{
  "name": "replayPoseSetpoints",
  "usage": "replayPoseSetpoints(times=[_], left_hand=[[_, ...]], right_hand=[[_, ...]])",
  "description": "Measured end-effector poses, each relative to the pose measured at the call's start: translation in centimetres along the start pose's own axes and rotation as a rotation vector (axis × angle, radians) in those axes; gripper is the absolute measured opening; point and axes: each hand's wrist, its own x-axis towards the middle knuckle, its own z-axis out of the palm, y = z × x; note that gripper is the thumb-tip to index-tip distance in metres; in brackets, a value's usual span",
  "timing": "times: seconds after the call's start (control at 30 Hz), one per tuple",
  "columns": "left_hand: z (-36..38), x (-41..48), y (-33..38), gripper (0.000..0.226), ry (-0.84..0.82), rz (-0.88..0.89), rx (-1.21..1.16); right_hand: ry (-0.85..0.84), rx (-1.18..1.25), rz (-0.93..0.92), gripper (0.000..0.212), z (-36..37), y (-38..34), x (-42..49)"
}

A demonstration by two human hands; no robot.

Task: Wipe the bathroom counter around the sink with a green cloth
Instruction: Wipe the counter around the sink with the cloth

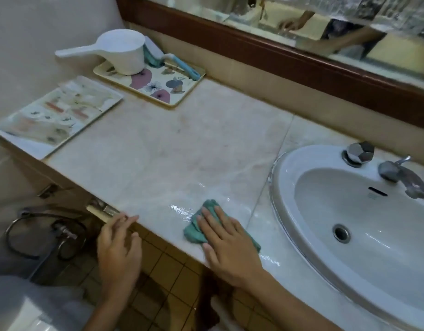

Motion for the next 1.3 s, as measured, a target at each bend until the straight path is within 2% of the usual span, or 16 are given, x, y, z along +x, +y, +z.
replayPoseSetpoints(times=[0.1, 0.2, 0.3, 0.4, 0.5, 0.57, 0.6, 0.67, 0.7, 0.8, 0.9, 0.97, 1.07, 1.17, 1.23, 1.3], left_hand=[[0.2, 4.1, -0.2, 0.033, 0.031, -0.041, 0.150], [1.0, 7.3, -0.7, 0.035, -0.021, -0.137, 0.237], [1.7, 7.5, -1.8, 0.036, -0.019, -0.032, 0.331], [2.1, 6.6, -2.5, 0.043, 0.011, -0.014, 0.289], [2.0, 6.8, -3.1, 0.051, 0.029, 0.019, 0.271], [1.6, 7.1, -3.7, 0.052, 0.026, 0.071, 0.316], [1.4, 7.3, -3.9, 0.051, 0.026, 0.084, 0.326], [1.2, 7.5, -4.0, 0.049, 0.026, 0.072, 0.314], [1.2, 7.5, -4.0, 0.048, 0.027, 0.061, 0.302], [1.2, 7.7, -3.8, 0.044, 0.039, 0.086, 0.286], [1.1, 8.1, -3.7, 0.042, 0.030, 0.056, 0.257], [0.8, 8.3, -3.3, 0.040, 0.030, 0.020, 0.209], [-0.4, 9.2, -2.6, 0.035, 0.075, -0.031, 0.067], [-1.8, 11.3, -2.0, 0.031, 0.137, 0.023, 0.011], [-2.1, 13.0, -2.1, 0.027, 0.096, 0.037, -0.021], [-1.9, 14.5, -2.0, 0.026, -0.011, 0.058, -0.069]], right_hand=[[0.074, -0.040, 0.276, 0.060, -1.6, 6.4, 2.3], [0.109, -0.065, 0.546, 0.063, -2.5, 8.7, 9.0], [0.105, 0.003, 0.662, 0.062, -2.6, 7.2, 15.6], [0.100, 0.068, 0.513, 0.063, -0.7, 0.9, 18.8], [0.054, 0.076, 0.135, 0.063, 1.6, -5.9, 15.4], [-0.034, 0.030, -0.091, 0.062, 1.3, -6.1, 10.5], [-0.066, 0.012, -0.146, 0.061, 0.7, -4.7, 8.1], [-0.068, -0.043, -0.150, 0.061, -0.9, -0.2, 5.3], [-0.052, -0.079, -0.091, 0.061, -1.6, 2.3, 5.2], [-0.003, -0.079, 0.269, 0.062, -2.6, 6.9, 9.7], [0.073, -0.077, 0.592, 0.064, -2.4, 6.1, 17.0], [0.068, -0.050, 0.661, 0.063, -1.7, 2.9, 21.1], [0.084, 0.000, 0.490, 0.062, 0.8, -4.9, 23.5], [0.042, -0.018, 0.180, 0.060, 2.3, -10.7, 20.1], [-0.022, -0.071, 0.035, 0.061, 2.0, -10.5, 15.8], [-0.048, -0.094, 0.038, 0.061, 0.8, -7.9, 11.2]])
